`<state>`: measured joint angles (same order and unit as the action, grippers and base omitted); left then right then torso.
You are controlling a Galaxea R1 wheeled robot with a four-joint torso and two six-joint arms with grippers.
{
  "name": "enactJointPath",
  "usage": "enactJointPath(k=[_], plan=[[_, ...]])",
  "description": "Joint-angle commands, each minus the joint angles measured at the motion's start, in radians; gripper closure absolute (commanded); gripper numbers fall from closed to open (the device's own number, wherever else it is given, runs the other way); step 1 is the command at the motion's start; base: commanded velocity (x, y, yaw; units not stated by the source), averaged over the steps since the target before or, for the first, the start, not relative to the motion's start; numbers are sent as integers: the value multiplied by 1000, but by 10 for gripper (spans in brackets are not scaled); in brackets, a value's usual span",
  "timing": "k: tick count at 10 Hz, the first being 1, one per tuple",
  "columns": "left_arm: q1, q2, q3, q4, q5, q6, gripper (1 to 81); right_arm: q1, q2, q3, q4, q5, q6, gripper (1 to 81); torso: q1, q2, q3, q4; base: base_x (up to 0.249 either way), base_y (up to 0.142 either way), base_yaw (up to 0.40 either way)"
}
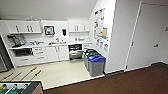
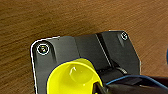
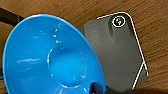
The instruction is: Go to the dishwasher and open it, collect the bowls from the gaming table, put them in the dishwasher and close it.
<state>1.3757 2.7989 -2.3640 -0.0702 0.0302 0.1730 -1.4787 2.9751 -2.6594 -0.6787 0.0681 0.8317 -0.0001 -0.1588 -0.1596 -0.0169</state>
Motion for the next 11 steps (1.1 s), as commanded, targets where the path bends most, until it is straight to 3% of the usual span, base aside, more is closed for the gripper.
enactJointPath(k=[1, 11], plan=[[-69, -13, 9, 4, 51, 6, 811, 53, 11, 12, -24, -25, -9, 811, 0, 0, 0, 0, 140, 64, 0], [-69, -11, 9, 1, 51, 6, 811, 53, 11, 10, -24, -25, -9, 811, 0, 0, 0, 0, 139, 0, 0]])
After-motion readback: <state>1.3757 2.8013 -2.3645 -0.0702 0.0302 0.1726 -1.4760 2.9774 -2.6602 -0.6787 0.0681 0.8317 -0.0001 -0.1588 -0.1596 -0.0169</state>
